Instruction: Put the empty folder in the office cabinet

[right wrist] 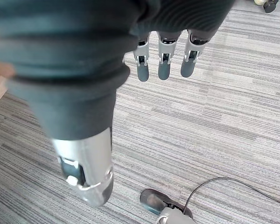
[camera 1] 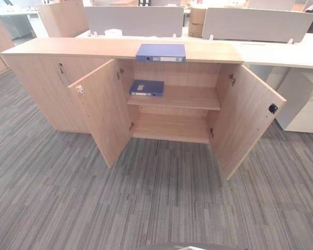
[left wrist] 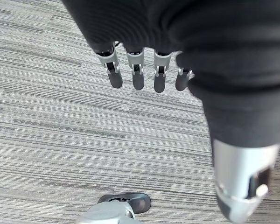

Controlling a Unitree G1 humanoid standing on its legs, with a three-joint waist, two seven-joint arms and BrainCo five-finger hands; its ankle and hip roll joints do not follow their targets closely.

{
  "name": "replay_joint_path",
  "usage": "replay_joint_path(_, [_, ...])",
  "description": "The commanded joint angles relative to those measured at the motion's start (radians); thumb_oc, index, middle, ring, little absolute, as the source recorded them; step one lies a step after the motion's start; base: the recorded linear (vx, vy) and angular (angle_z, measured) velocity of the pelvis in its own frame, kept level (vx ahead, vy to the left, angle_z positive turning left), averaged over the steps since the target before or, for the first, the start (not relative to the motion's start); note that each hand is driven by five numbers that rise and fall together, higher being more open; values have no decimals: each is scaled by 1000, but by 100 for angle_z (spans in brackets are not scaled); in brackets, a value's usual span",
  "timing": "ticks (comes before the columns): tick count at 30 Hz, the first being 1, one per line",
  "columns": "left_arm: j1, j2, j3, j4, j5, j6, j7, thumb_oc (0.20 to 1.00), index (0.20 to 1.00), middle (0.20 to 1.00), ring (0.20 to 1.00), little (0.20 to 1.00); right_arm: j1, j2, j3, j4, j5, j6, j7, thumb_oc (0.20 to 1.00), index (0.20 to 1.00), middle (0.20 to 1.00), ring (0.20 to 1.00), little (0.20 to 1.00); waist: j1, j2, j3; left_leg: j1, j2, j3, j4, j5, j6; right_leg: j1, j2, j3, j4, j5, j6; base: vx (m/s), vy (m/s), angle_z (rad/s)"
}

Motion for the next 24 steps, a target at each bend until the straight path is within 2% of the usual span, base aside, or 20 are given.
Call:
replay_joint_path(1, [-38, 5, 22, 54, -13, -9, 2, 1000, 1000, 1000, 1000, 1000, -68, -35, 28, 67, 25, -1, -6, 1000, 1000, 1000, 1000, 1000, 2, -23, 27, 21, 47, -14, -10, -113, -67, -16, -84, 2, -41, 21, 114, 0, 0, 0])
replay_joint_path(24, [-41, -1, 2, 77, 0, -1, -32, 1000, 1000, 1000, 1000, 1000, -71, -37, 36, 72, 15, 2, 5, 1000, 1000, 1000, 1000, 1000, -3, -24, 26, 16, 50, 0, -10, -110, -69, -24, -80, 11, -41, 25, 113, -5, 1, -2])
